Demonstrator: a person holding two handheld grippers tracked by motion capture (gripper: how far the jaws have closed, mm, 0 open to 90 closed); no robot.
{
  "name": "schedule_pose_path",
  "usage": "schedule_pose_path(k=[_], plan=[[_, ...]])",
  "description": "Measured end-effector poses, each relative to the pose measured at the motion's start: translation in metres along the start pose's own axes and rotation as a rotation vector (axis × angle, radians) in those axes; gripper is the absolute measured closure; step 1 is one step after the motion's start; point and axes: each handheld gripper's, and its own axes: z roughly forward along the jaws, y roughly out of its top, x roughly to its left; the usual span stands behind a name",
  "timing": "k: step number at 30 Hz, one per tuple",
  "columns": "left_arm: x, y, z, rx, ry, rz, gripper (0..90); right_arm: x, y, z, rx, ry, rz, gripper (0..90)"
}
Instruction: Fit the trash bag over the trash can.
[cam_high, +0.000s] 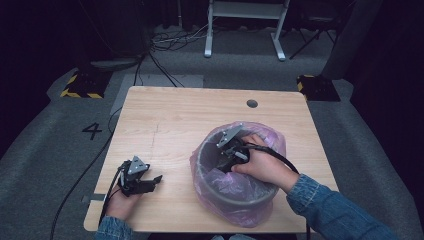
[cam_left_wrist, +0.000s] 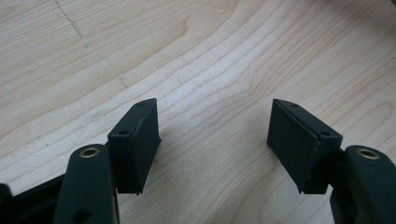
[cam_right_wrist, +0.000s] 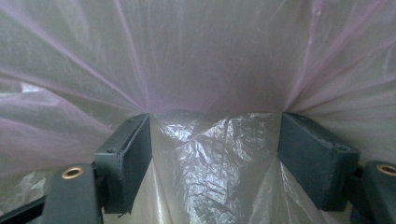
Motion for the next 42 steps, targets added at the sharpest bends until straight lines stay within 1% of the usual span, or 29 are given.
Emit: schedule_pose_path(k=[1,3,5,6,7,8,10,11,12,15,17,18,20,21,22,25,26,27,28,30,31,34,38,42], plan=[[0.0,0.0,0.0,0.0,0.0,0.0,33.9,0.0,0.0,0.002,0.016,-0.001,-0.003,25.8],[0.0,0.0,0.0,0.0,0.0,0.0,34.0,0.002,0.0,0.005,0.03,0.01,-0.007,25.7],[0.0,0.0,0.0,0.0,0.0,0.0,34.0,0.002,0.001,0.003,0.02,0.023,-0.01,25.9],[0.0,0.0,0.0,0.0,0.0,0.0,33.9,0.002,0.002,0.0,0.002,0.033,-0.002,26.8],[0.0,0.0,0.0,0.0,0.0,0.0,34.0,0.002,0.003,-0.006,-0.034,0.039,0.017,28.6],[0.0,0.0,0.0,0.0,0.0,0.0,34.0,0.001,0.005,-0.015,-0.076,0.038,0.036,30.1],[0.0,0.0,0.0,0.0,0.0,0.0,34.0,0.001,0.007,-0.03,-0.122,0.032,0.039,31.0],[0.0,0.0,0.0,0.0,0.0,0.0,33.9,0.001,0.008,-0.035,-0.136,0.031,0.041,32.0],[0.0,0.0,0.0,0.0,0.0,0.0,34.0,0.002,0.01,-0.044,-0.155,0.025,0.039,33.4],[0.0,0.0,0.0,0.0,0.0,0.0,34.0,0.004,0.013,-0.063,-0.205,0.024,0.019,36.3],[0.0,0.0,0.0,-0.001,0.0,-0.001,34.0,0.006,0.016,-0.077,-0.241,0.029,-0.006,39.5],[0.0,0.0,0.0,0.0,0.001,-0.001,34.0,0.009,0.017,-0.085,-0.267,0.042,-0.026,41.6],[0.0,0.0,0.0,-0.001,0.001,-0.001,34.0,0.012,0.018,-0.095,-0.29,0.075,-0.06,48.0],[0.0,0.0,0.0,-0.001,0.002,-0.002,34.0,0.015,0.018,-0.101,-0.298,0.094,-0.076,48.2],[0.0,0.0,0.0,-0.001,0.001,-0.001,34.0,0.017,0.018,-0.105,-0.305,0.109,-0.083,48.5],[0.0,0.0,0.0,-0.001,0.002,-0.002,34.0,0.026,0.016,-0.117,-0.321,0.154,-0.13,47.5],[0.0,0.0,0.0,-0.001,0.002,-0.002,33.9,0.03,0.016,-0.12,-0.322,0.172,-0.144,45.0],[0.0,0.0,0.0,-0.001,0.002,-0.002,34.0,0.036,0.015,-0.121,-0.32,0.187,-0.177,42.5],[0.0,0.0,0.0,-0.001,0.002,-0.001,33.9,0.041,0.015,-0.121,-0.316,0.203,-0.196,41.7],[0.0,0.0,0.0,0.0,0.003,-0.002,33.9,0.05,0.014,-0.118,-0.298,0.219,-0.231,41.3],[0.0,0.0,0.0,0.0,0.003,-0.002,33.9,0.053,0.014,-0.116,-0.289,0.217,-0.243,41.2],[0.0,0.0,0.0,0.0,0.003,-0.002,33.9,0.056,0.014,-0.101,-0.221,0.193,-0.28,40.2],[0.0,0.0,0.0,0.0,0.003,-0.002,33.9,0.056,0.014,-0.079,-0.139,0.168,-0.296,37.2],[0.0,0.0,0.0,0.0,0.003,-0.002,33.9,0.057,0.011,-0.058,-0.074,0.159,-0.304,35.2]])
